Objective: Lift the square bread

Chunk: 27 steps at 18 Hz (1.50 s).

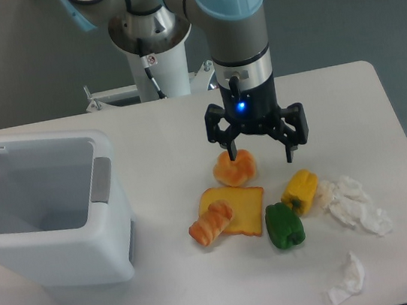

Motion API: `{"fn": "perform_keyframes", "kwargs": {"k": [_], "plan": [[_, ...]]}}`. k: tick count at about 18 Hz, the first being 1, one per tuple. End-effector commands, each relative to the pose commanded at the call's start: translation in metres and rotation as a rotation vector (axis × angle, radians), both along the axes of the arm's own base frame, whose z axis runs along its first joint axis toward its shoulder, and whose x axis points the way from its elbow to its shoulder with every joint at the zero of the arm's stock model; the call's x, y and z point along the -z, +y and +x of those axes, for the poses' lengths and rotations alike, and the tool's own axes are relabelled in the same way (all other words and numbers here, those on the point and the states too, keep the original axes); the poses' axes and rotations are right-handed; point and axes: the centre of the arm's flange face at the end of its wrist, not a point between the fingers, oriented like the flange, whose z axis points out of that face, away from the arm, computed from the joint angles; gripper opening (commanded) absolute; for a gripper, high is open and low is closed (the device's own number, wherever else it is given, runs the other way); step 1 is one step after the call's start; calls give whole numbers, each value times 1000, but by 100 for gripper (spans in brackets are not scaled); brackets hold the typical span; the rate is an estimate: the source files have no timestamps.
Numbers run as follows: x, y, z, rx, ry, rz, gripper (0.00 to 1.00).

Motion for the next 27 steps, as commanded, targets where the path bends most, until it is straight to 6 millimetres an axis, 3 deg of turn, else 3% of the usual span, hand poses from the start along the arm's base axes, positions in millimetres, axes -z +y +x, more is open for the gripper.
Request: {"fn": "perform_keyframes", "kwargs": {"k": [6, 15, 27], "plan": [[9, 2, -3, -1, -14, -6, 100], [50, 3, 3, 6, -44, -29, 100], [92, 30, 4, 40, -102, -42, 100]]}}
